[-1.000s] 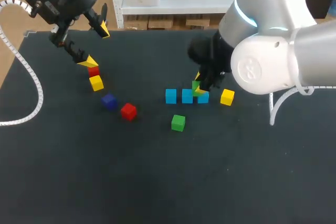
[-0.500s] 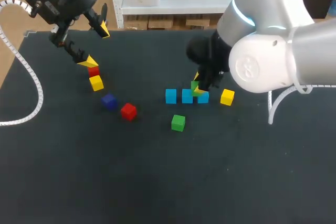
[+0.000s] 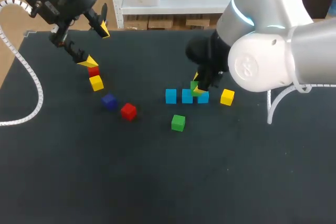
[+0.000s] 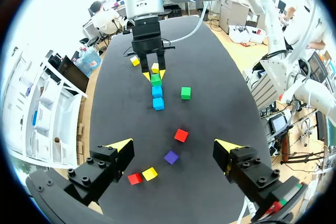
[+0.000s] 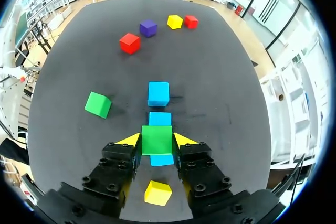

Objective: Place the blue cubes, place green cubes on the blue cubes, place the yellow cubes on the green cubes, then place the red cubes on the yellow cubes, and place purple cube on the red cubes.

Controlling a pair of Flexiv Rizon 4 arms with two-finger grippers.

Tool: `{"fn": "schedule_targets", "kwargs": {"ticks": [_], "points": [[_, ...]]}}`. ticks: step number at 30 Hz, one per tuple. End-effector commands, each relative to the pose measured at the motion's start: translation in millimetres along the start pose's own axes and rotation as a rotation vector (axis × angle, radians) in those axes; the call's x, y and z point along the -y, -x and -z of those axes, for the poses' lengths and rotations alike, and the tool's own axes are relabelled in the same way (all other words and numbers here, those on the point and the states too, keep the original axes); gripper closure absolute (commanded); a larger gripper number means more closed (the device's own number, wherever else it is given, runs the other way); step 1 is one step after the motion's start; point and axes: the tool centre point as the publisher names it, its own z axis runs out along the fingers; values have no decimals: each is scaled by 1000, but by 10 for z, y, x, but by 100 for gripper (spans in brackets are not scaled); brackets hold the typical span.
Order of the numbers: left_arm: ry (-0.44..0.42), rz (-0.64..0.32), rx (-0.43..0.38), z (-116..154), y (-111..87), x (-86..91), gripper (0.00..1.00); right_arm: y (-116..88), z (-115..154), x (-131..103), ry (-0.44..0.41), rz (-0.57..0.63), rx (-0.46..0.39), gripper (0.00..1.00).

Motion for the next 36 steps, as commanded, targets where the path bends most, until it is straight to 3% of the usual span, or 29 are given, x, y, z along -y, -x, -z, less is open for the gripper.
{"fn": "schedule_targets", "kwargs": {"ticks": [1, 33, 36], "points": [[1, -3, 2, 1, -11, 2, 0, -5, -1, 10, 5, 1, 3, 100], [1, -3, 2, 1, -11, 2, 0, -15, -19, 32, 11, -5, -2, 100], [1, -3, 2, 1, -11, 2, 0, -15, -21, 32, 12, -7, -2, 95]]}}
